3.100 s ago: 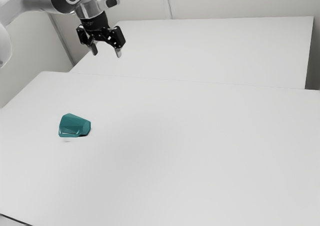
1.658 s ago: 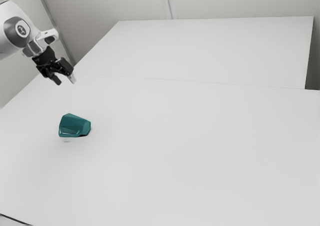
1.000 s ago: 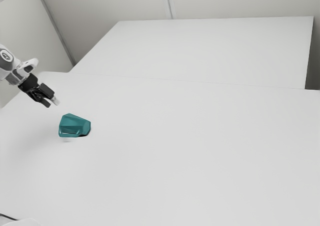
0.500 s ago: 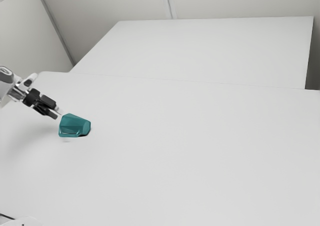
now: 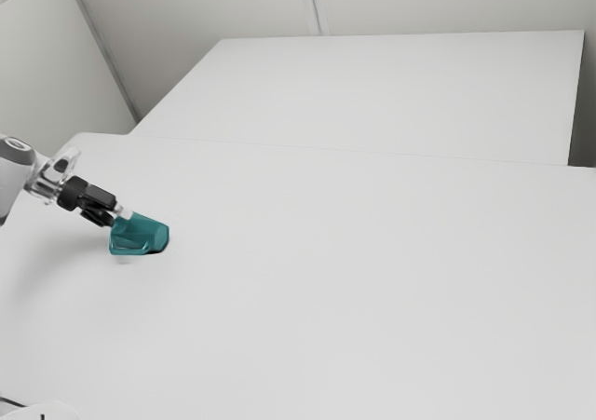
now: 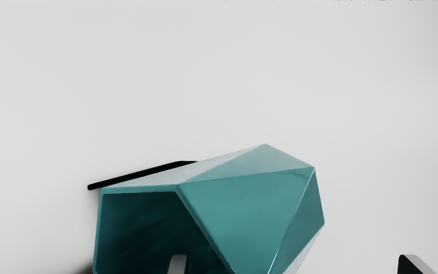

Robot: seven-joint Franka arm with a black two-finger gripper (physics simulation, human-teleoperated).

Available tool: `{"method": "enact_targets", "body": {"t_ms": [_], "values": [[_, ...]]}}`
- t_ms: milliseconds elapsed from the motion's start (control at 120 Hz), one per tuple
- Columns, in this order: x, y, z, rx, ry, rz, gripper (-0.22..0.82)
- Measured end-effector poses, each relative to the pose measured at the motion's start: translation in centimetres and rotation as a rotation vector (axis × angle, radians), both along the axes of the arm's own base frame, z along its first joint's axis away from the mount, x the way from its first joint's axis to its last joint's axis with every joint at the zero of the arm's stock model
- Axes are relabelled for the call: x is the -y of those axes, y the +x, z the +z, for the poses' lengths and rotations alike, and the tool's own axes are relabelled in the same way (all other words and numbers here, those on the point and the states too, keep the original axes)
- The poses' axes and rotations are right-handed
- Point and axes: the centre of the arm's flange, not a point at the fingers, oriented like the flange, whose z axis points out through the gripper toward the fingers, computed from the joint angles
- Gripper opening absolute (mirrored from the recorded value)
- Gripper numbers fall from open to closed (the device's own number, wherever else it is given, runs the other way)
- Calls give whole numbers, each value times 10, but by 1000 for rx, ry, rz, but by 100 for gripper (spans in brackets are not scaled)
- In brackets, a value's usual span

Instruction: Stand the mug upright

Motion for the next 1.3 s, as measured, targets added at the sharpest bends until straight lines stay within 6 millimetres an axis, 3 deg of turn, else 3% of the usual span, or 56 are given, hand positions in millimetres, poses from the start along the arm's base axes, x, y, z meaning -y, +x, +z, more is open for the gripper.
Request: {"method": "enact_targets", "body": {"t_ms": [308, 650, 1150, 1300], "values": [[-2, -5, -9, 18, -36, 18, 28], [-2, -5, -11, 40, -61, 15, 0], [12, 3, 3, 85, -78, -19, -17], [23, 5, 18, 100, -57, -32, -18]]}}
